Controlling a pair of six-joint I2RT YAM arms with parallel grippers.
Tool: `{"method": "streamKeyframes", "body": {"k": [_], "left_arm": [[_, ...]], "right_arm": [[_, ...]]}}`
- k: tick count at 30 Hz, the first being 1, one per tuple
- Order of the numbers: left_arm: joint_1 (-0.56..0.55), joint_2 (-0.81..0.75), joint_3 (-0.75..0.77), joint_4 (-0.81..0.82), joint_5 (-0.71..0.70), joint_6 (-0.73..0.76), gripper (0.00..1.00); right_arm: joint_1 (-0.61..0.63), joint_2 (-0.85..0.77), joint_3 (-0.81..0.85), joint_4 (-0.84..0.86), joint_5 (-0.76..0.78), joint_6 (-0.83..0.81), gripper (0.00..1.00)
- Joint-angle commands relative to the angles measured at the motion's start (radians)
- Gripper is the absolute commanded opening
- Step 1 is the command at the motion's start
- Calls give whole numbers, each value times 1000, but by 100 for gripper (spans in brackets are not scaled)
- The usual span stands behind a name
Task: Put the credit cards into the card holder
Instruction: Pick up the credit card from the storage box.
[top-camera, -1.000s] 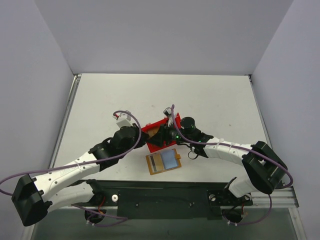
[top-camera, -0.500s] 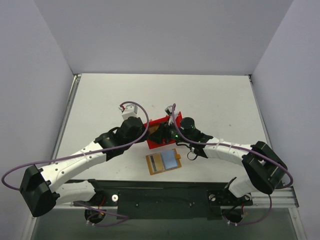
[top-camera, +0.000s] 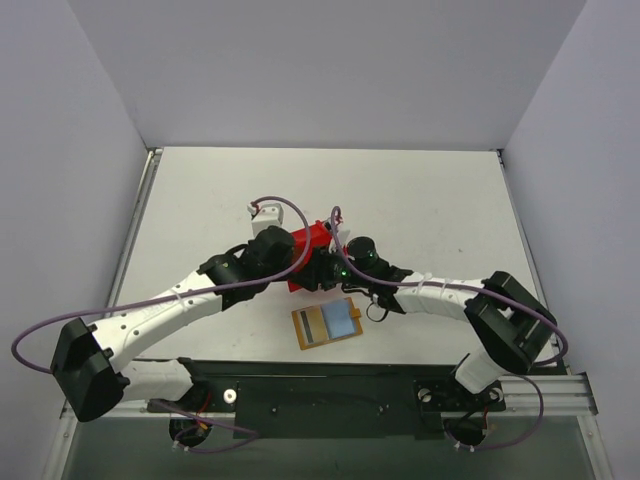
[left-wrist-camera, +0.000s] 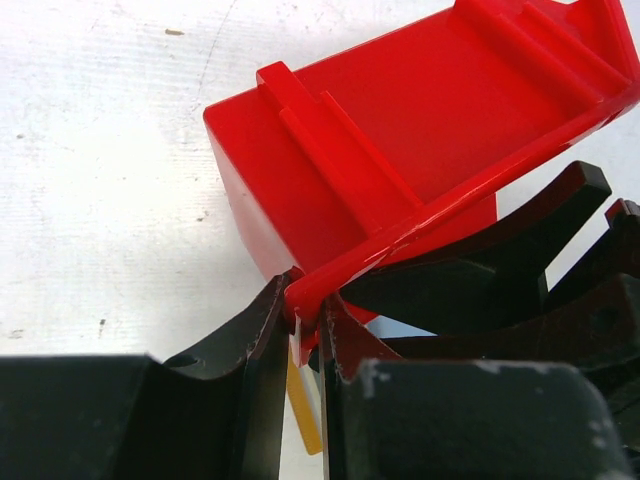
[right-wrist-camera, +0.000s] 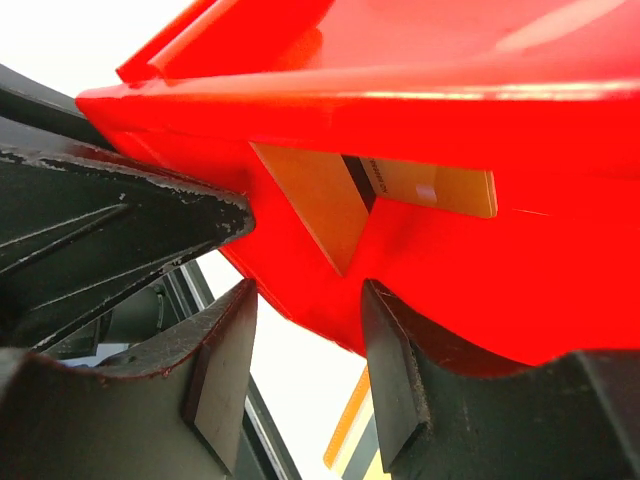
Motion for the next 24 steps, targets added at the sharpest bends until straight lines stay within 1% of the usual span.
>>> {"method": "streamKeyframes", "body": {"k": [1,4,9,16,20,24], "left_arm": [[-7,-44,60,150,94,-50,0],[12,-59,30,171,130,-65,0],[52,-105,-35,222,191,-90,0],[76,-149,-86,249,209,-100,0],[79,-152,-92,260,216,-104,0],[78,-149,-98,274,225,-107,0]], "right_arm": [[-10,86,3,-11,74,27,41],[-16,94,-3,29,63,35,41],[-38,87,-5,27,72,25,41],[-56,63,-14,40,51,1,41],[-58,69,-8,52,10,-8,41],[-58,89,-6,109,-55,5,41]]}}
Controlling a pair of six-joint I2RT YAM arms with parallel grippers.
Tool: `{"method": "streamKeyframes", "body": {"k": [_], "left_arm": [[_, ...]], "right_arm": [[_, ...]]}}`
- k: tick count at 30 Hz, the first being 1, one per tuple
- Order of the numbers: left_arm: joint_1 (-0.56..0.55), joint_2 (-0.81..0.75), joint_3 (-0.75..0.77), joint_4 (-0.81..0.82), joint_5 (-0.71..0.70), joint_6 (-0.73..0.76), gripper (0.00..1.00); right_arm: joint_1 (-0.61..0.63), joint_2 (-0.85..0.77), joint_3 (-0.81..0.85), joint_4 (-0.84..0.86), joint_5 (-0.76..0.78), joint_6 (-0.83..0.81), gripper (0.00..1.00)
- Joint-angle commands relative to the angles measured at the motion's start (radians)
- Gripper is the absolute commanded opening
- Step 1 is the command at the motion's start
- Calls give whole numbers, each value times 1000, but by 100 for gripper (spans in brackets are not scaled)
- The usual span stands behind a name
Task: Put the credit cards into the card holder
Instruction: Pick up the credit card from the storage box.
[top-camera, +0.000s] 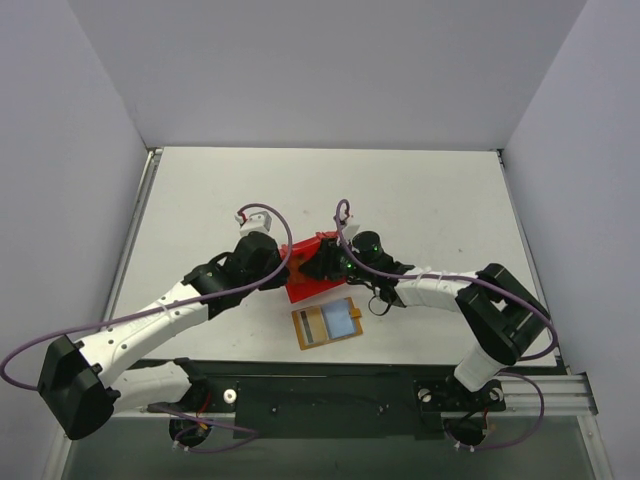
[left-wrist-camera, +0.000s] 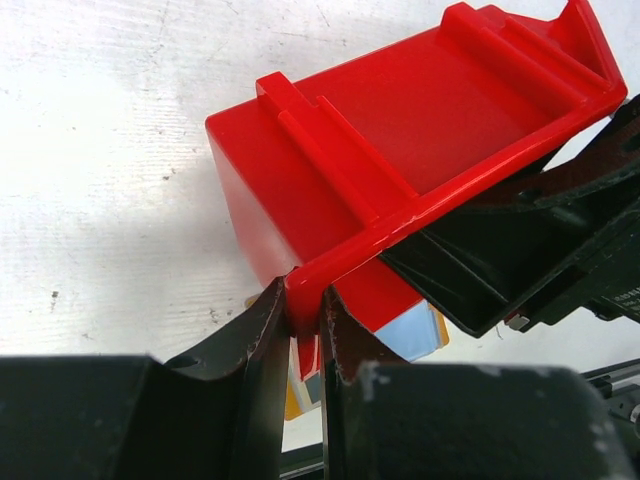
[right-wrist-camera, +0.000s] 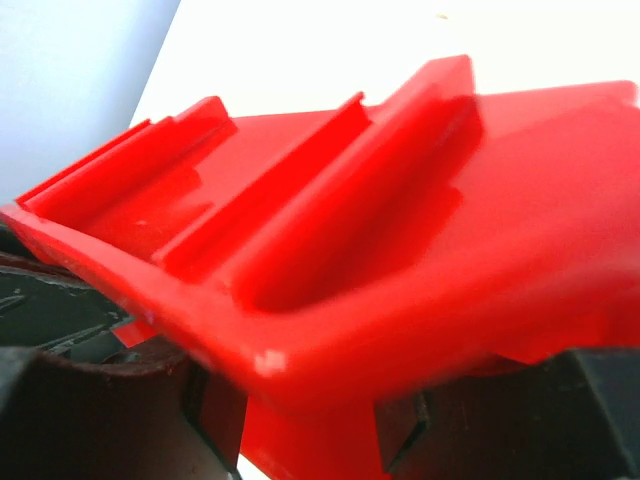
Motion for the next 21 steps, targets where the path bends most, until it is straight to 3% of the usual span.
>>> {"method": "streamKeyframes", "body": {"k": [1,13,21], "left_arm": [[6,-45,26,229,48,-56,0],[9,-40,17,249,62,-61,0],[15,-36,3,265,76,-68,0]], "right_arm": [[8,17,-7,76,-99,0,41],[8,52,3,124,-168,17,40],[8,65,-3,184,-239,38,31]]}}
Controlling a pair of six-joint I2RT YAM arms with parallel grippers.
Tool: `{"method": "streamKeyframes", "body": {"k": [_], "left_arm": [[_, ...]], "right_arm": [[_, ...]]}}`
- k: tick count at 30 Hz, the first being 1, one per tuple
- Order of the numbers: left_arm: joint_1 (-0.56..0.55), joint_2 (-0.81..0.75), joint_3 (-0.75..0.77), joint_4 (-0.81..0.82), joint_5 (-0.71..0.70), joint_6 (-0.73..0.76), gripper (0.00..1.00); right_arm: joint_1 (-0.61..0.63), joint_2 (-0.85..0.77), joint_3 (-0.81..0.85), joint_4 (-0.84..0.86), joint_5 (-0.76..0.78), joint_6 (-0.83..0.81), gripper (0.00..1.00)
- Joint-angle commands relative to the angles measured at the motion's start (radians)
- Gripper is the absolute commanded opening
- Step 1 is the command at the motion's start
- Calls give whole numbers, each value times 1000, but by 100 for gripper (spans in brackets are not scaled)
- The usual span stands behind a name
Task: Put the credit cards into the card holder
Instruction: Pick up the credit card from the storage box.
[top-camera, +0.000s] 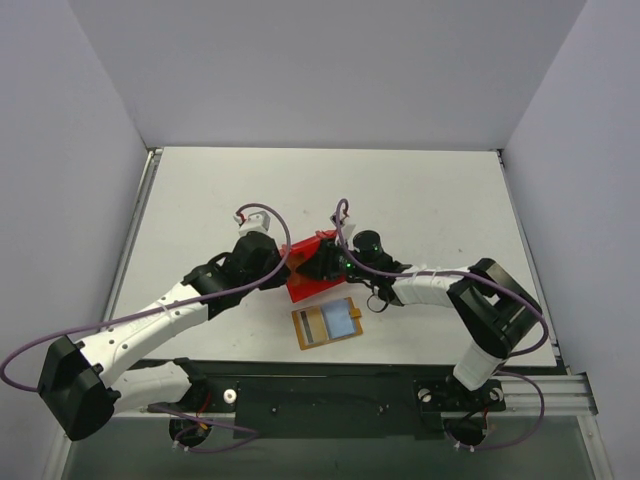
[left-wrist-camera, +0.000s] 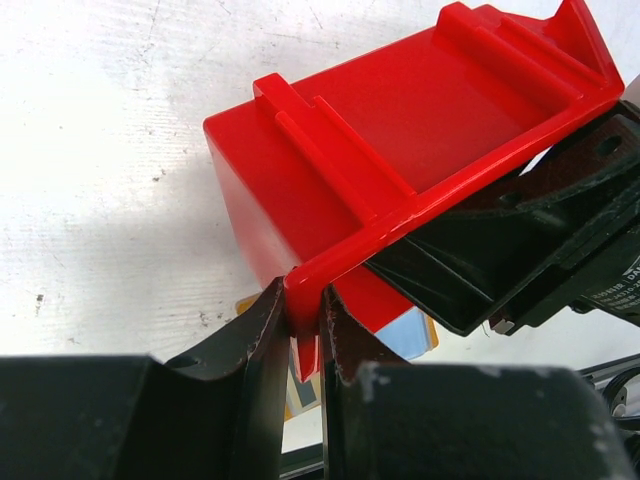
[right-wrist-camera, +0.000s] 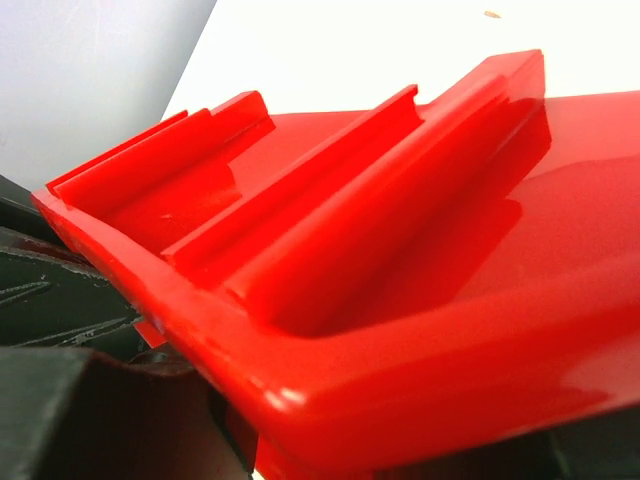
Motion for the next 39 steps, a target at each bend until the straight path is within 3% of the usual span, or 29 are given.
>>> {"method": "streamKeyframes", "body": {"k": [1,13,16,20,32,39], "left_arm": [[6,-34,13,240,54,-51,0],[17,-35,-2,253,68,-60,0],[19,-37,-1,254,66,-60,0],[25,-29,1,233,49,-62,0],[166,78,58,122,58,-60,0],[321,141,77,124,153,-22,0]], "right_arm": [[17,20,-5,104,-137,26,29],[19,26,-7,109,-174,31,23],[17,11,-8,52,-122,11,10],[17,-32,-16,-8,-66,-27,0],[16,-307,9,-305,111,-211,0],[-16,-381,21,-376,116,-164,0]]}}
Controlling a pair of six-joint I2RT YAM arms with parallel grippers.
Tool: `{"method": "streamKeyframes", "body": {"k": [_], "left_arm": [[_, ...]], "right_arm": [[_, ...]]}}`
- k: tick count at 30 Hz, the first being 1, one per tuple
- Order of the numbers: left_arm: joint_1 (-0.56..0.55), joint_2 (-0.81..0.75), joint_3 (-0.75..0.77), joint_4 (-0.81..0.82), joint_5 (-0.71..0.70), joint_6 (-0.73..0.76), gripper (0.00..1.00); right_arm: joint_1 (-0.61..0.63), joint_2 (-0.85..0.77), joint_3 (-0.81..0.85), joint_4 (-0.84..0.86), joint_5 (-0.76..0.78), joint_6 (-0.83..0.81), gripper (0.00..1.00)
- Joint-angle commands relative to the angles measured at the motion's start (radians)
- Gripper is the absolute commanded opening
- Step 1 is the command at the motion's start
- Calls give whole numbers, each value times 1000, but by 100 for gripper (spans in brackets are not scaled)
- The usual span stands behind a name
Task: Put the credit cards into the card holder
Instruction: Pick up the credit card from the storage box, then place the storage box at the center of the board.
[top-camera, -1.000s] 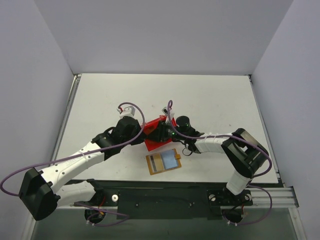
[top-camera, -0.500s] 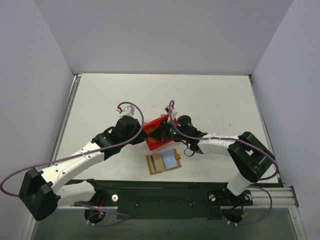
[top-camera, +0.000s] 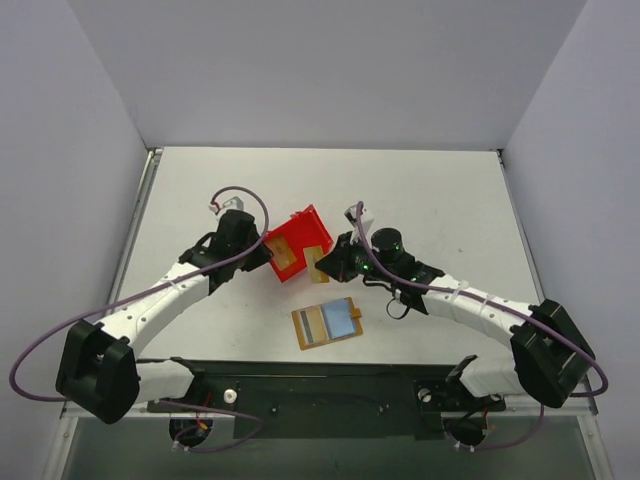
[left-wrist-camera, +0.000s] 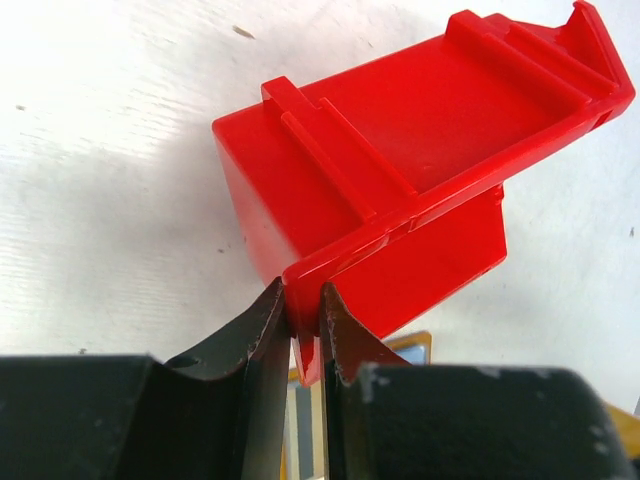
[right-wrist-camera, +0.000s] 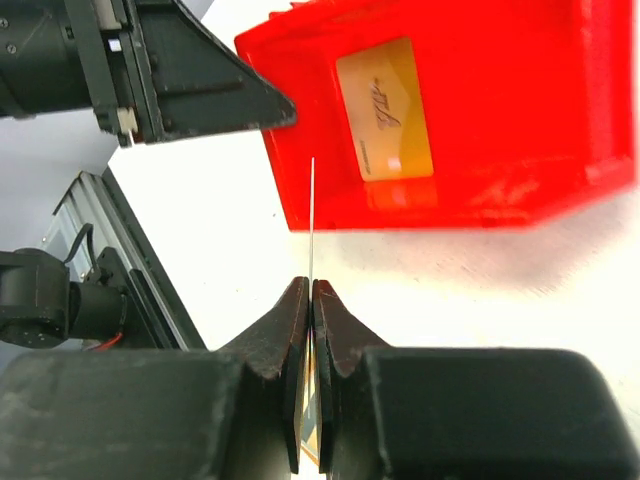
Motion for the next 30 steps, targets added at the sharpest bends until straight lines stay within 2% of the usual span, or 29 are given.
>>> {"method": "streamKeyframes", "body": {"k": [1,3,6,8,9,10,11,18,24,30], "left_arm": [[118,23,61,57,95,26,0],[158,54,67,57,131,38,0],[189,80,71,39,158,57,10],[198,89,71,36,162,62,19],[200,89,68,33,162,66,27],[201,92,68,33,162,68,30],[204,94,67,31,162,69,34],[260,112,30,54,254,63,46],[278,60,27,50,251,71,48],[275,-122,6,161,332,82,49]], "right_arm": [[-21,-56,57,-121,46,20,0],[-26,-58,133,-272,89,49,0],[-35,-50,232,-429,129,121,0],[-46,-50,261,-500,138,173,0],[-52,-52,266,-531,137,190,0],[-63,-52,272,-543,121,225,0],[-72,-50,273,-551,105,240,0],[-122,-44,270,-557,14,296,0],[-182,-46,261,-539,-84,337,0],[-288,-46,189,-398,-228,576,0]]}}
